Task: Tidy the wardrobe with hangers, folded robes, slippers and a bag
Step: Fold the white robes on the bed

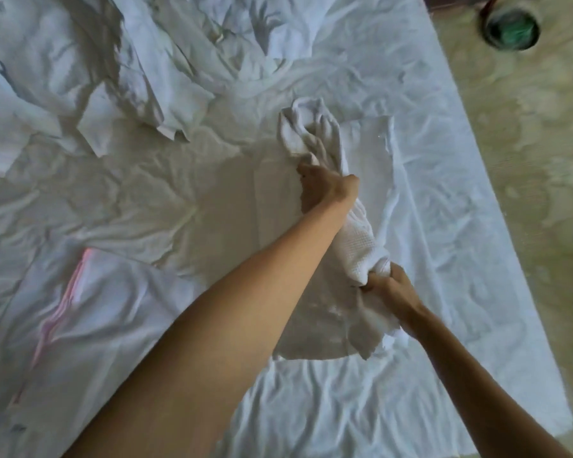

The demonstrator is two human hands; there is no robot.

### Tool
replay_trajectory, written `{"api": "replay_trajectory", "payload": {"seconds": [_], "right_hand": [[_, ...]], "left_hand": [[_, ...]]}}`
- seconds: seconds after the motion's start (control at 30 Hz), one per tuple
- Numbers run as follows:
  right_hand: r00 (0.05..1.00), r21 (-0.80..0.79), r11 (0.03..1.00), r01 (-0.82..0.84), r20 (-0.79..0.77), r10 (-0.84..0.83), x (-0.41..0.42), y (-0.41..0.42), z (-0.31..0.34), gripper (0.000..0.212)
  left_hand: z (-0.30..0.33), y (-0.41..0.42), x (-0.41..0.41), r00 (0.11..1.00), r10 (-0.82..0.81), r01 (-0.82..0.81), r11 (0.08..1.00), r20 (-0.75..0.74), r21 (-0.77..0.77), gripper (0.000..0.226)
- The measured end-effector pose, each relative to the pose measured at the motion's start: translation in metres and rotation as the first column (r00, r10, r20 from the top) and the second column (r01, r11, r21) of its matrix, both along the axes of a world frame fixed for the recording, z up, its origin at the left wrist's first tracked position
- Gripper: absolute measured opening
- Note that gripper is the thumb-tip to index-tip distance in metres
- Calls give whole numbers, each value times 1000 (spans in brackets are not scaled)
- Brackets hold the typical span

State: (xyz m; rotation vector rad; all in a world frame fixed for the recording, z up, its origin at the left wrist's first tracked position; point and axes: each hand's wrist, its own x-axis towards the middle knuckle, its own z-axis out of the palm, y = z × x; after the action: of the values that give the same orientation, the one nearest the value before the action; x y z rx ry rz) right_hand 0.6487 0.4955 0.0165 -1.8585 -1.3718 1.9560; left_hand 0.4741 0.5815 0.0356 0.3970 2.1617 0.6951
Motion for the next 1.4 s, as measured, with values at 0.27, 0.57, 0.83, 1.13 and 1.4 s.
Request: {"api": "replay_trajectory", "payload": {"seconds": [0.27, 0.57, 0.83, 1.13, 1.4], "right_hand": [[975, -87, 973, 216, 68, -210, 114, 67, -49, 38], [971, -15, 993, -114, 208, 115, 148, 85, -81, 66], [990, -88, 994, -69, -129, 57, 118, 176, -53, 120], [971, 281, 933, -224, -21, 240, 1, 281, -61, 80], [946, 122, 946, -299, 171, 277, -42, 296, -63, 68]], "left_hand": [[-37, 71, 131, 997, -51, 48, 998, -60, -42, 95], [-70, 72, 151, 892, -426, 422, 905, -151, -63, 100], [-66, 45, 25, 747, -254, 418, 898, -614, 137, 29], [-89, 75, -92, 965, -96, 95, 995, -243, -18, 121], [-105, 89, -105, 985, -7, 13, 999, 172, -34, 105]]}}
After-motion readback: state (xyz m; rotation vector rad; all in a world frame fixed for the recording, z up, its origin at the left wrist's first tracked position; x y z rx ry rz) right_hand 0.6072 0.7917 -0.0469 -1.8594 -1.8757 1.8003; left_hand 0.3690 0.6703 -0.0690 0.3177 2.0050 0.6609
